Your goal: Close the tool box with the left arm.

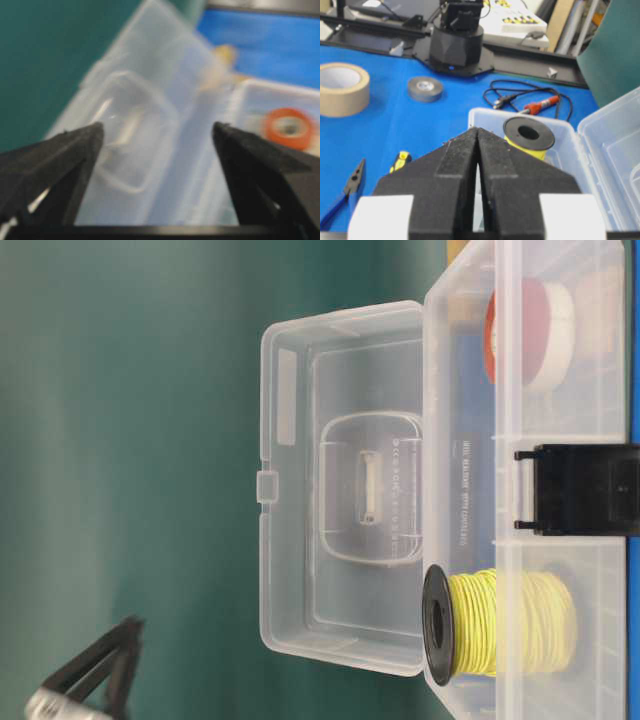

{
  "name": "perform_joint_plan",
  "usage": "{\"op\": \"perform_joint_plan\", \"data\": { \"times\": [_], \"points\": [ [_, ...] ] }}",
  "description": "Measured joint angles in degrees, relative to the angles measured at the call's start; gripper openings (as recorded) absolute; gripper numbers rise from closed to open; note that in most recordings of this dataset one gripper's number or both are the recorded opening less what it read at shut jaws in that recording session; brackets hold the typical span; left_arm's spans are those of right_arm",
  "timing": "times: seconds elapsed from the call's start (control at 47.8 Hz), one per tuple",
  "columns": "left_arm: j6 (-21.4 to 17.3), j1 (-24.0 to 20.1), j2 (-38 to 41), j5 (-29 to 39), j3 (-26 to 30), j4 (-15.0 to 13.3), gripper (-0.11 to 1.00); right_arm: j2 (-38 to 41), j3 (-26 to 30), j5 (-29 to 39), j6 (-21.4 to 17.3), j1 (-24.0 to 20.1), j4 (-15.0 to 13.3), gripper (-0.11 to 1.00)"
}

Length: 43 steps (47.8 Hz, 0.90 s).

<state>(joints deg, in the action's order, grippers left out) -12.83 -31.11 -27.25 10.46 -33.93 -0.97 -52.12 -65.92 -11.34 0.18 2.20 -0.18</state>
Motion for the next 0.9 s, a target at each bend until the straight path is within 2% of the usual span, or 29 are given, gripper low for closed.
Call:
{"op": "perform_joint_plan", "data": {
  "times": [0.188, 0.439, 0.69, 0.899],
  "points": [
    [-0.09, -4.39, 9.05, 2.99, 7.47, 0.26, 0.91, 0.88, -0.09, 0.18, 0.0, 0.0, 0.0, 0.0],
    [-0.09, -7.56, 20.65, 5.1, 15.91, 0.26, 0.91, 1.58, -0.09, 0.26, 0.0, 0.0, 0.0, 0.0],
    [0.0, -8.09, 29.0, 5.19, 18.28, 0.26, 0.91, 1.85, -0.09, 0.53, 0.0, 0.09, 0.0, 0.0],
    [0.0, -8.44, 31.46, 5.19, 18.9, 0.44, 0.9, 2.29, -0.09, 0.62, 0.0, 0.26, 0.0, 0.0]
  ]
}}
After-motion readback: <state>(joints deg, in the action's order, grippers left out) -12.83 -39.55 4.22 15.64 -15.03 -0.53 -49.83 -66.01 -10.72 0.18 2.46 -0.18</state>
